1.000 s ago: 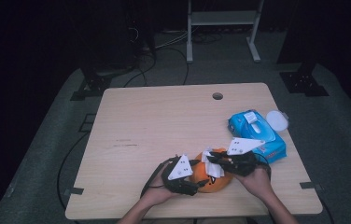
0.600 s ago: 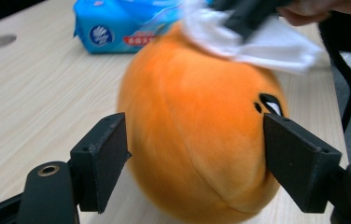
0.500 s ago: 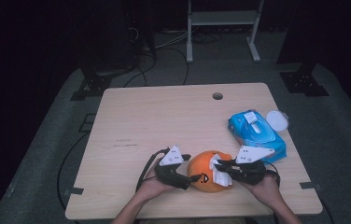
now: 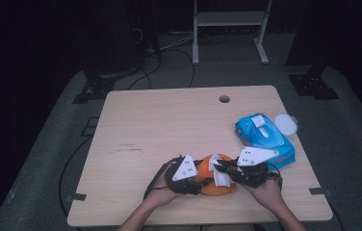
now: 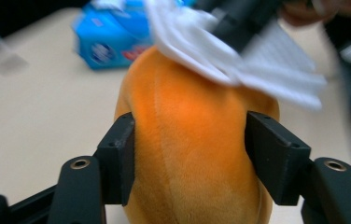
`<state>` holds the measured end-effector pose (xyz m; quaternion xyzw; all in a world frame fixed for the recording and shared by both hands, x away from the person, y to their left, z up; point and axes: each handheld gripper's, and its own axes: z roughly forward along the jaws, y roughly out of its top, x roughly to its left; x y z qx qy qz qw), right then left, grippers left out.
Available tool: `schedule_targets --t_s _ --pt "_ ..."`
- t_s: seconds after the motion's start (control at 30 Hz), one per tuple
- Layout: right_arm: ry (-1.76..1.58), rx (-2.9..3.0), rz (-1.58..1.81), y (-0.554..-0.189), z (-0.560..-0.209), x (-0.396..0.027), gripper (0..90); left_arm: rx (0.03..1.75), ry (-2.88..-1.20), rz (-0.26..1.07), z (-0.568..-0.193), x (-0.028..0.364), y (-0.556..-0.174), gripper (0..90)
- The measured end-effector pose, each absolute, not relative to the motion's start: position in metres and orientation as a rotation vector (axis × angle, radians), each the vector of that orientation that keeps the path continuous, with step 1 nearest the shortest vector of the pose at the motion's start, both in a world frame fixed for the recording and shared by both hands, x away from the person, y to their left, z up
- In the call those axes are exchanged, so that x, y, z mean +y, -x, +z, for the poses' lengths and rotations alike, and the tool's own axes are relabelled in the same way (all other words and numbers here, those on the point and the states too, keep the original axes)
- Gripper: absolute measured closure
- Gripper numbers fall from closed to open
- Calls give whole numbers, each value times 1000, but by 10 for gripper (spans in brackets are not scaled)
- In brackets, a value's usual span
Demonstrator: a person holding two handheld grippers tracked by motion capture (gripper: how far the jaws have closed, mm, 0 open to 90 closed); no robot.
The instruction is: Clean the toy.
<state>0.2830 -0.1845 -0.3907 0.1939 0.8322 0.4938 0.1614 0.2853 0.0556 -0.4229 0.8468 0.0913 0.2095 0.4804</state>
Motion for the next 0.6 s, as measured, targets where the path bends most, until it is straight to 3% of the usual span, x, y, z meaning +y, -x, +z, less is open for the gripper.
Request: schedule_targets --t_s 0.13,0.3,0.37,0.47,0.6 --pt "-570 2370 1367 -292 -395 -188 811 229 -2071 471 -426 61 -290 362" --pt "-582 2395 1383 -287 -406 -186 812 449 -2030 211 -428 69 -309 106" --pt "-541 2418 1398 -280 -405 -178 812 474 -2035 167 -434 70 -312 125" --pt "-512 2415 1349 -279 -402 -175 811 428 -2040 230 -435 72 -306 288" --pt "-561 2393 1380 -288 -402 -193 812 380 -2062 263 -434 72 -303 334"
